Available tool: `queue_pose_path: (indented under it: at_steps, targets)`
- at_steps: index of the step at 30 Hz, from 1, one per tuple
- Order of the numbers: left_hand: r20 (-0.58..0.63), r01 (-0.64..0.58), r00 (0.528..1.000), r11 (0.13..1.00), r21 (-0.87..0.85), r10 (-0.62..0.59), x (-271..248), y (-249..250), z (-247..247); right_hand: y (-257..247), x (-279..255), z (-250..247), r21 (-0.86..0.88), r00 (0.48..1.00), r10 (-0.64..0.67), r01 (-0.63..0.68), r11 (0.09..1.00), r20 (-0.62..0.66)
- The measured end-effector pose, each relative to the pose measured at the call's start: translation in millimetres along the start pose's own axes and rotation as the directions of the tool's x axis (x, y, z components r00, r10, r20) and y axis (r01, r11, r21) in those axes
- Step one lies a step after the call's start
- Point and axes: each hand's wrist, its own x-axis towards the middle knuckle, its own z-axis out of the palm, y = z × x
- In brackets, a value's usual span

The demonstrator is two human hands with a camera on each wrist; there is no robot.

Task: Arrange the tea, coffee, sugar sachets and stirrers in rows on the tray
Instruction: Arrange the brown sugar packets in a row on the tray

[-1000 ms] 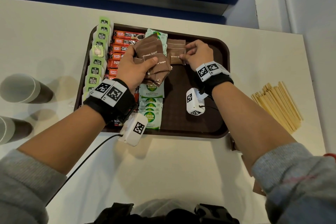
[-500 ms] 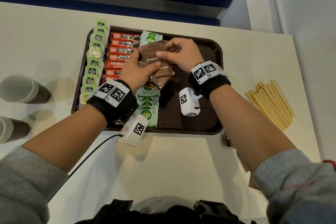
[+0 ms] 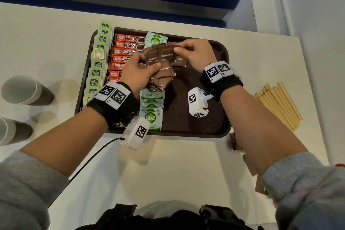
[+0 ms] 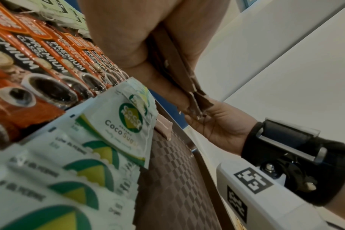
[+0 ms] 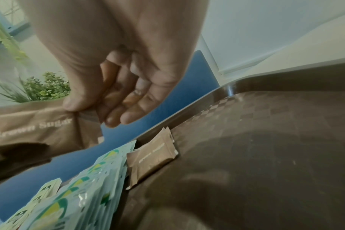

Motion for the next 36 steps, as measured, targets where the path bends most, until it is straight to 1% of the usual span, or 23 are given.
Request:
queue_pose_path:
  at_steps: [3,5,10,13,17,20,28,36]
  targets:
    - [-0.011,-0.001,1.000,1.000,0.012,0.001,-0.5,0.0,-2.7,5.7,1.5,-2.4,0.061,0.999,0.045,-0.044,0.997,-0.006]
    - [-0.022,0.009,1.000,1.000,0.013,-0.009,-1.6,1.1,-4.4,8.9,2.5,-5.1,0.055,0.997,0.068,-0.066,0.996,-0.029]
    - [-0.032,0.014,0.999,1.000,0.001,-0.014,-2.1,1.8,-6.7,25.4,9.6,-7.7,-0.136,0.988,0.108,-0.122,0.983,-0.111]
    - [-0.035,0.014,0.999,1.000,-0.003,-0.014,-1.0,0.6,-6.1,33.6,10.8,-3.3,-0.207,0.981,0.153,-0.174,0.963,-0.116]
    - [-0.038,0.020,0.999,1.000,-0.013,-0.020,-2.8,2.6,-4.1,37.7,8.8,3.2,-0.285,0.978,0.178,-0.201,0.937,-0.107]
    - [-0.035,0.017,0.999,1.000,-0.020,-0.018,-4.4,4.7,-3.3,40.4,9.3,6.0,-0.288,0.977,0.185,-0.209,0.935,-0.107]
    - [-0.036,0.038,0.999,0.999,-0.027,-0.039,-2.1,1.7,-6.2,38.7,13.3,7.9,-0.285,0.968,0.190,-0.230,0.930,-0.164]
    - [-0.033,0.041,0.999,0.999,-0.035,-0.042,0.2,0.0,-7.5,38.8,15.5,10.6,-0.281,0.968,0.199,-0.235,0.931,-0.152]
